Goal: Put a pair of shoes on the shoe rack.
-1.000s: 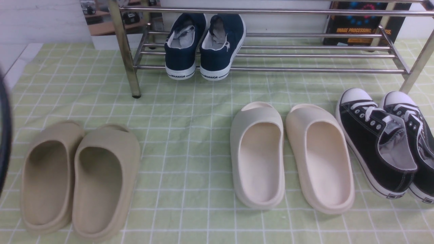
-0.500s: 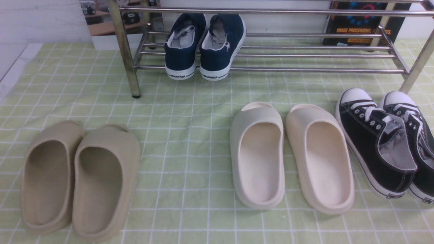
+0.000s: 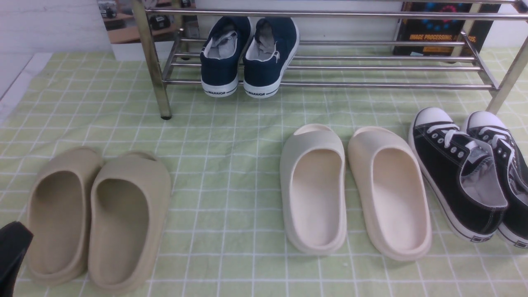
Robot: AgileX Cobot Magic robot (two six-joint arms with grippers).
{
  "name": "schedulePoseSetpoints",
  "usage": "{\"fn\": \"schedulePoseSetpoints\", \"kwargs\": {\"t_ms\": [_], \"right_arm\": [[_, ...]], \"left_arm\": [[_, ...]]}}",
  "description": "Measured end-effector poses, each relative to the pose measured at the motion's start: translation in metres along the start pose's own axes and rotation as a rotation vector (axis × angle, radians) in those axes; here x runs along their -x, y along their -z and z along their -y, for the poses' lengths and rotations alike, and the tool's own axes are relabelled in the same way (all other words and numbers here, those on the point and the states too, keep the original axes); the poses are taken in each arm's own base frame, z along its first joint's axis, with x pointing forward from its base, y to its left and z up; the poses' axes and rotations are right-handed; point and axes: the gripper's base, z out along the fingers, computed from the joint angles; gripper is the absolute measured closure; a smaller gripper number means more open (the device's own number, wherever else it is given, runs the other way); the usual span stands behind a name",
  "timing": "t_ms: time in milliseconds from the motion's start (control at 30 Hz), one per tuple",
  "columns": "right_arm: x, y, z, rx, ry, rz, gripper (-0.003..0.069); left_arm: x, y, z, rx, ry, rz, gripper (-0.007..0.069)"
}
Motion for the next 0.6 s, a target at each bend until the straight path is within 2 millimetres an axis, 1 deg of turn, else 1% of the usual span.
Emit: {"fn": "schedulePoseSetpoints", "kwargs": {"t_ms": [33, 100, 267, 400, 600], "right_arm": [[0.0, 0.0, 0.0, 0.0, 0.0, 0.0, 0.0413], [0.0, 0.0, 0.0, 0.0, 0.0, 0.0, 0.0413], [0.0, 0.0, 0.0, 0.0, 0.0, 0.0, 0.0413], [0.0, 0.0, 0.0, 0.0, 0.0, 0.0, 0.0413], [0.0, 0.0, 0.0, 0.0, 0.0, 0.0, 0.0413]], "left_arm": [[-0.002, -0.001, -0.001, 0.008, -0.001, -0.004, 0.0638], [-0.016, -0.003, -0.011, 0.094, -0.06, -0.007, 0.0638], [-0.032, -0.001, -0.023, 0.183, -0.155, -0.004, 0.0638], [-0.04, 0.0, -0.026, 0.212, -0.152, -0.048, 0.0638], [-0.054, 0.002, -0.031, 0.256, -0.102, -0.202, 0.0638]]}}
